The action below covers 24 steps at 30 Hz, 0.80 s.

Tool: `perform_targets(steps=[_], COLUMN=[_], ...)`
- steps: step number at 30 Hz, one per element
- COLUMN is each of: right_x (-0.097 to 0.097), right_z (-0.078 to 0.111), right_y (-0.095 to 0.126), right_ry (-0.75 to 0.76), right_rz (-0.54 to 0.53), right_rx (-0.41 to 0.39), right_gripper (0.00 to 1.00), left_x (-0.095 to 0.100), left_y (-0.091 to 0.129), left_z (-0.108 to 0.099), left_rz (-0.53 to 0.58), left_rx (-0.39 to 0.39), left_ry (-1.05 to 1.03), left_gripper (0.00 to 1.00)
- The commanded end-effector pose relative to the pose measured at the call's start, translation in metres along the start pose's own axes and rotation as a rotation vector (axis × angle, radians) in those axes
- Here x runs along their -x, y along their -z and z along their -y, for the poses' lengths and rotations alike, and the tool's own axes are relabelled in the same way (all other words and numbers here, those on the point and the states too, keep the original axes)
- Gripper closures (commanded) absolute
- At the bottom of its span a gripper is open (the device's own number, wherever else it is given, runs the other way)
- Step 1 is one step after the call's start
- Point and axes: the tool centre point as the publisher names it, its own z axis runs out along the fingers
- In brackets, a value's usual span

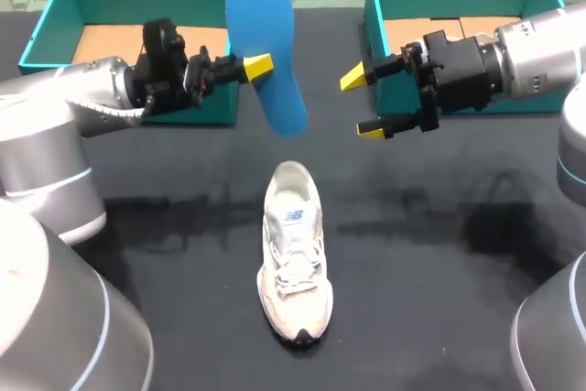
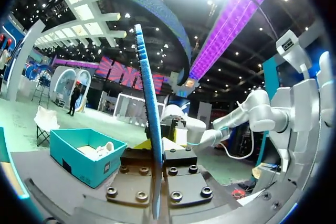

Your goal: Take the shoe out of the shoebox, open the shoe tongue, remove and reinsert the insole, then place the shoe into the shoebox

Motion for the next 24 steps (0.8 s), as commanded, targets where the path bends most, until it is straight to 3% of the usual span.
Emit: perform_targets(steps=[1,3,6,10,15,24], right_x=[0.0,0.0,0.0,-0.002,-0.006,-0.007], right_z=[-0.001,-0.001,-0.003,-0.011,-0.017,-0.018], right_y=[-0.002,-0.002,-0.003,-0.01,-0.014,-0.015], right_ry=[0.0,0.0,0.012,0.042,0.053,0.07], right_rz=[0.002,0.002,-0.005,-0.03,-0.059,-0.094], right_rx=[0.0,0.0,-0.005,-0.008,-0.008,-0.005], right_gripper=[0.0,0.0,0.0,0.0,0.0,0.0], left_x=[0.002,0.003,0.003,0.005,-0.002,-0.002], left_y=[0.001,0.002,0.007,0.01,0.021,0.021], left_z=[-0.011,-0.019,-0.016,-0.012,0.009,0.009], left_rz=[-0.032,-0.052,-0.107,-0.126,-0.163,-0.163], left_rx=[0.026,0.059,0.036,0.075,0.138,0.138], left_ry=[-0.129,-0.27,-0.433,-0.657,-1.203,-1.203], left_gripper=[1.0,1.0,1.0,1.0,1.0,1.0])
